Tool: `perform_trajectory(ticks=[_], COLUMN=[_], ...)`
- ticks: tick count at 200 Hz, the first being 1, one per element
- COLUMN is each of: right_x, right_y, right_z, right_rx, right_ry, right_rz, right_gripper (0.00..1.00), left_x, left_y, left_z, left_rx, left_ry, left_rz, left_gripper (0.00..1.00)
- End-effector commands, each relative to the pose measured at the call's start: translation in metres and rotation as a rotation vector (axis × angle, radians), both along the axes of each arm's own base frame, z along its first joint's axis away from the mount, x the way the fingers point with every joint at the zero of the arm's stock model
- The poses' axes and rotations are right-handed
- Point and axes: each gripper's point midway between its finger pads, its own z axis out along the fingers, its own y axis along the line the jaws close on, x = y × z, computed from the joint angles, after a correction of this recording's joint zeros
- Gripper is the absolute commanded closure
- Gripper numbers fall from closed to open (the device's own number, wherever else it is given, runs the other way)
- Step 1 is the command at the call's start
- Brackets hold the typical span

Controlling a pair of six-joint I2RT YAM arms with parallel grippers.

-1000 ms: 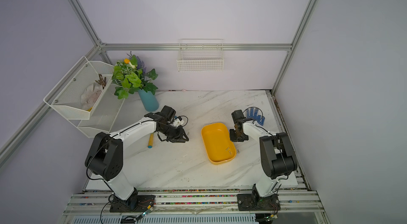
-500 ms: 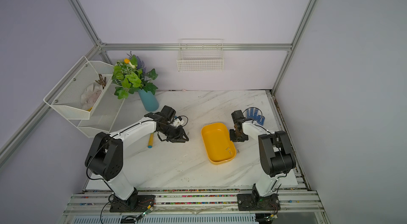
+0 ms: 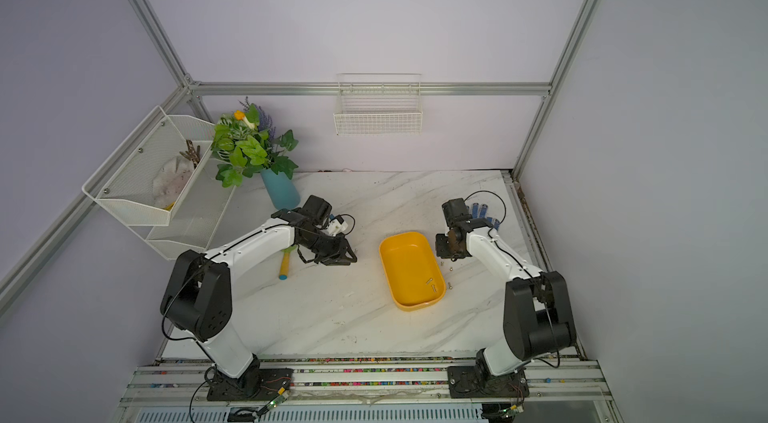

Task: Take out the screws from the storage box
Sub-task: Place the screw at the center of the board, then adjust the storage box at the center of the board.

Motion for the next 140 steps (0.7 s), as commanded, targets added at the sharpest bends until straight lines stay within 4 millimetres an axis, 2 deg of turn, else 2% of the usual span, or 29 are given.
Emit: perform_trajectory(ticks=[1,12,31,57,80,88,92,113,140], right_x=[-0.024,-0.034,-0.041,-0.043,-0.029,-0.023,-0.020,-0.007,0.004], right_y=[0.044,0.065,0.088,0.100,0.099,0.100,0.101,0.109,0.123], right_z=[0.021,0.019,0.006,-0.016,-0.028,-0.027,-0.037,-0.050,-0.062], right_rx=[0.135,0.134,0.157,0.206,0.167,0.164,0.151,0.158,0.189], right_ry=[0.012,0.028,0.054,0.082,0.068,0.047,0.069,0.070,0.083], right_rz=[0.094,0.145,0.166,0.147,0.140,0.143,0.141,0.143,0.143], right_gripper=[0.70,0.68,0.67,0.68,0.62,0.62,0.62,0.65,0.67], left_x=[0.040,0.050,0.068,0.094,0.112,0.119,0.122,0.139,0.149], left_y=[-0.019,-0.026,-0.034,-0.045,-0.054,-0.058,-0.061,-0.071,-0.088], left_z=[0.038,0.043,0.049,0.056,0.052,0.050,0.048,0.034,0.022], left_rx=[-0.065,-0.081,-0.092,-0.116,-0.129,-0.148,-0.158,-0.195,-0.233], left_ry=[-0.119,-0.136,-0.171,-0.227,-0.247,-0.252,-0.253,-0.228,-0.187], left_rz=[0.002,0.003,0.015,0.038,0.051,0.057,0.061,0.093,0.080], left_gripper=[0.68,0.65,0.60,0.57,0.55,0.55,0.55,0.56,0.56])
